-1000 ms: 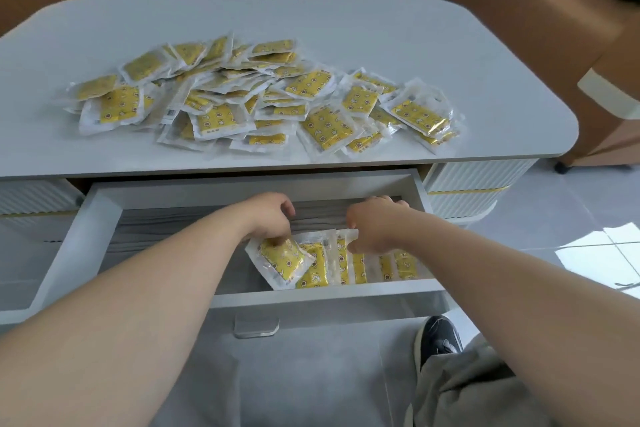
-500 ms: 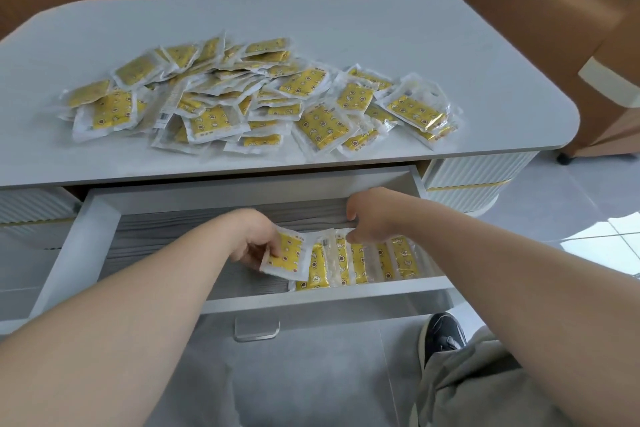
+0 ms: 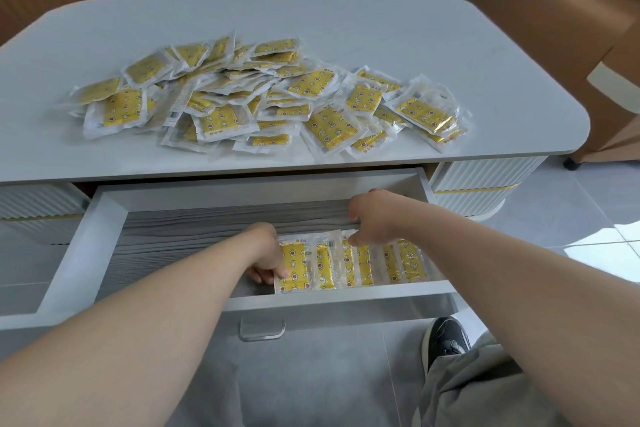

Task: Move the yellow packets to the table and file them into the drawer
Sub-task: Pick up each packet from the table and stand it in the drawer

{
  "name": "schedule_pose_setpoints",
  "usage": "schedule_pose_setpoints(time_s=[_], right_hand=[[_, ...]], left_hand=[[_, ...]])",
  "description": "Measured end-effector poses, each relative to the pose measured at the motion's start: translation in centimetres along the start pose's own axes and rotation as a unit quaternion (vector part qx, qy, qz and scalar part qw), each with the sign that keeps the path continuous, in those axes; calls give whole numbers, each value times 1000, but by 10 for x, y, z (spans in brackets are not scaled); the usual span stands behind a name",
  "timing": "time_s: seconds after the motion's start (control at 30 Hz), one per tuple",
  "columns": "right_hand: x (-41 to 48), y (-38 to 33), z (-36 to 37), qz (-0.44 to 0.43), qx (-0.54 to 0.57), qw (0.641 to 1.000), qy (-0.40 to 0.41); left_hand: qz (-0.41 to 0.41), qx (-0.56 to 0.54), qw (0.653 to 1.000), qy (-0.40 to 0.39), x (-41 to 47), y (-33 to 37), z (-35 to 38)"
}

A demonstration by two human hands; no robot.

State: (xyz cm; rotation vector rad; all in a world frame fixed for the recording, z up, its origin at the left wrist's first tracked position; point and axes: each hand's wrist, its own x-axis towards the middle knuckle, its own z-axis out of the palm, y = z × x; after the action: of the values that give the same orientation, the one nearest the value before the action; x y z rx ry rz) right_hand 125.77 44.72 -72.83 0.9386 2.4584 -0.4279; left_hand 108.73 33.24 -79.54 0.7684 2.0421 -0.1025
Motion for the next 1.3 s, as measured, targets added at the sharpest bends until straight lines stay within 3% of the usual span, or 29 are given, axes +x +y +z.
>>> schedule_pose_setpoints(time_s=[0.17,0.37,0.53,0.7,0.8,0.9,0.97,1.07,1.17,1.3], right_hand=[[1,1,1,-2,4,1000,0],[-4,3,-8,1,10,1000,12],[-17,12,-35,25,32,999,25],[-40,27,-70,83,266,959,46],[-37,43,-86,144,297,935,132],[-25,69,-90,246,280,873,315],[-18,83,-86,306,256,837,373],[-2,95,-78,345,247,833,354],[15,94,-69,336,244,855,310],[20,86,-69,321,229,856,334]], left_hand=[[36,170,983,56,-8,3,0],[62,284,949,120,-33,26,-3],[151,235,936,215,-70,69,-35],[252,100,889,368,-93,86,-58],[313,41,847,427,-90,93,-58],[348,38,826,442,-84,98,-56],[354,34,824,442,-81,99,-55],[359,29,822,440,-79,102,-53],[361,28,820,443,-80,105,-53],[353,15,827,438,-80,104,-55]])
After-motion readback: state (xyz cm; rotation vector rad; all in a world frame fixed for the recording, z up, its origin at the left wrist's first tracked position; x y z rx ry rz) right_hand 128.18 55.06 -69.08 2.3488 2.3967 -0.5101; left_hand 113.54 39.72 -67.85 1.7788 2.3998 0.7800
